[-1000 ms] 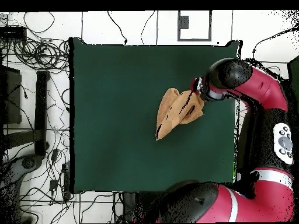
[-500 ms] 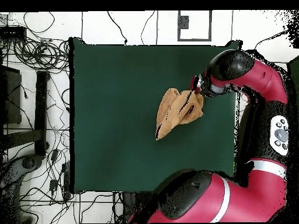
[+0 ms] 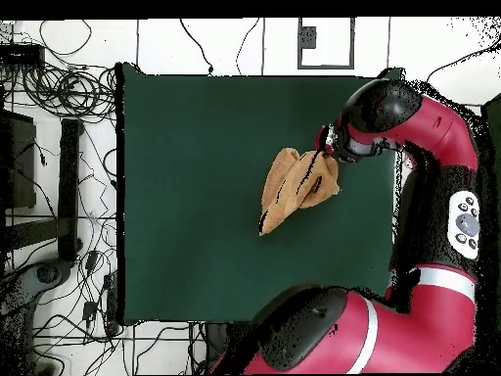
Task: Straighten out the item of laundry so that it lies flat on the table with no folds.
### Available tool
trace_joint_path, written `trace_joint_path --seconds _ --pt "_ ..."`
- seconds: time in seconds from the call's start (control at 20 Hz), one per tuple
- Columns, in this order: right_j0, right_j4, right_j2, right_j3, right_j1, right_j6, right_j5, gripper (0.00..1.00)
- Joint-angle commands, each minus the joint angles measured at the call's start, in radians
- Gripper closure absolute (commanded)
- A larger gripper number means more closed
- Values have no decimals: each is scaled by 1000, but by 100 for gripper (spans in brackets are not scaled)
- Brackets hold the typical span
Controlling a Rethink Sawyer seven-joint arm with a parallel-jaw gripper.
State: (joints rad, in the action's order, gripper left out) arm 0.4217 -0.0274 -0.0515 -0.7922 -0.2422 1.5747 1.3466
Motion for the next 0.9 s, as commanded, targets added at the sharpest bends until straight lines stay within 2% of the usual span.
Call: trace_joint_path --seconds 0.05,0.25,0.45,0.9 --pt "-112 85 32 -310 -241 315 55 100" --pt "-146 158 74 -414 -333 410 117 100" --pt "-179 204 118 -440 -373 464 177 100" --pt "-177 231 144 -466 -370 460 156 100"
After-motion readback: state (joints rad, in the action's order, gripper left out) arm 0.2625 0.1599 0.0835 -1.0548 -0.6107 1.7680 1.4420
